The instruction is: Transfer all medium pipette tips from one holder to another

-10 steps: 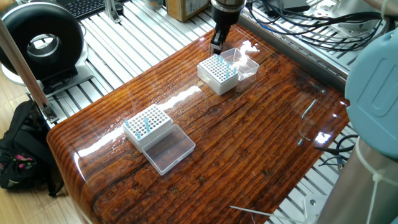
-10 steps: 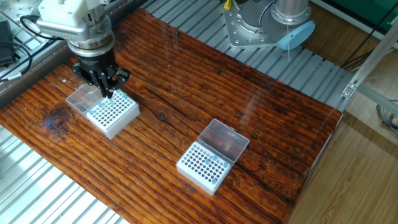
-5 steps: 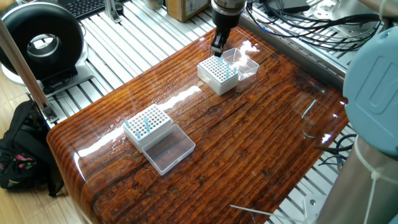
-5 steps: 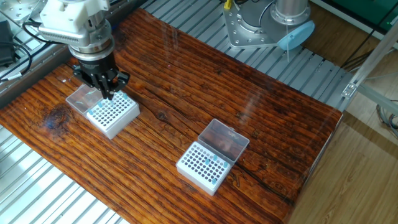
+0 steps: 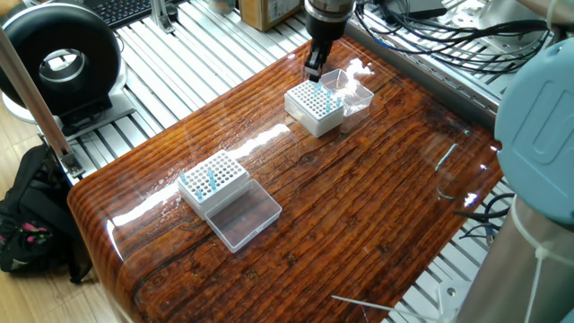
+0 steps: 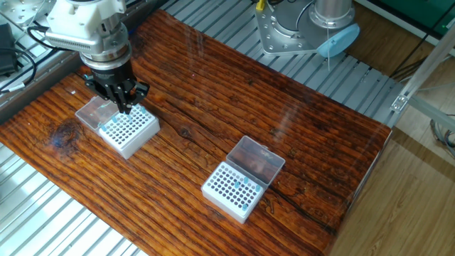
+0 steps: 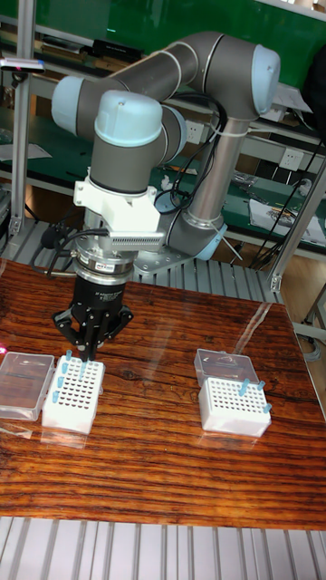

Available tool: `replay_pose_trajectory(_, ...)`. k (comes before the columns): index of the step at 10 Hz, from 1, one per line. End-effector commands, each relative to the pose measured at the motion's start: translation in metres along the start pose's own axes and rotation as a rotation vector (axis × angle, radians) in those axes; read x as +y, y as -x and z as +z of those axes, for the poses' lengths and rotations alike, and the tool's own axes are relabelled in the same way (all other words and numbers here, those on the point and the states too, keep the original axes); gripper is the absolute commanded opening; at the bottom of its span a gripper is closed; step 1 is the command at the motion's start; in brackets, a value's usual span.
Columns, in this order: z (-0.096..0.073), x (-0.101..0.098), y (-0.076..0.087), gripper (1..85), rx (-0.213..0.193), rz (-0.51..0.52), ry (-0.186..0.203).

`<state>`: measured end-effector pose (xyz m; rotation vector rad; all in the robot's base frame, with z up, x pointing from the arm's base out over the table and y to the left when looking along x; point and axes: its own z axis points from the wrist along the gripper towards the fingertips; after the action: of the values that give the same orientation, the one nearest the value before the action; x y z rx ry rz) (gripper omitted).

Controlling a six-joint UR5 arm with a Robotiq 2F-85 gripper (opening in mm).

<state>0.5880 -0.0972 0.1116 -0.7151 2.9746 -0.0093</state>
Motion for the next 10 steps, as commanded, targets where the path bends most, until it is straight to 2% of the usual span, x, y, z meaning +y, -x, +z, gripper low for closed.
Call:
replay_pose_trajectory(1, 0.0, 0.0, 0.003, 12.0, -0.012, -0.014, 0.006)
replay_pose_trajectory(2, 0.0, 0.002, 0.002, 23.3, -0.009, -0.026, 0.014)
replay_pose_trajectory(3, 0.0, 0.003, 0.003, 27.3, -0.011, -0.031, 0.017)
replay_pose_trajectory(7, -0.002, 0.005, 0.003, 29.0, -0.005, -0.029, 0.023)
replay_pose_trajectory(10, -0.015, 0.011, 0.012, 29.0, 0.019, -0.003, 0.034)
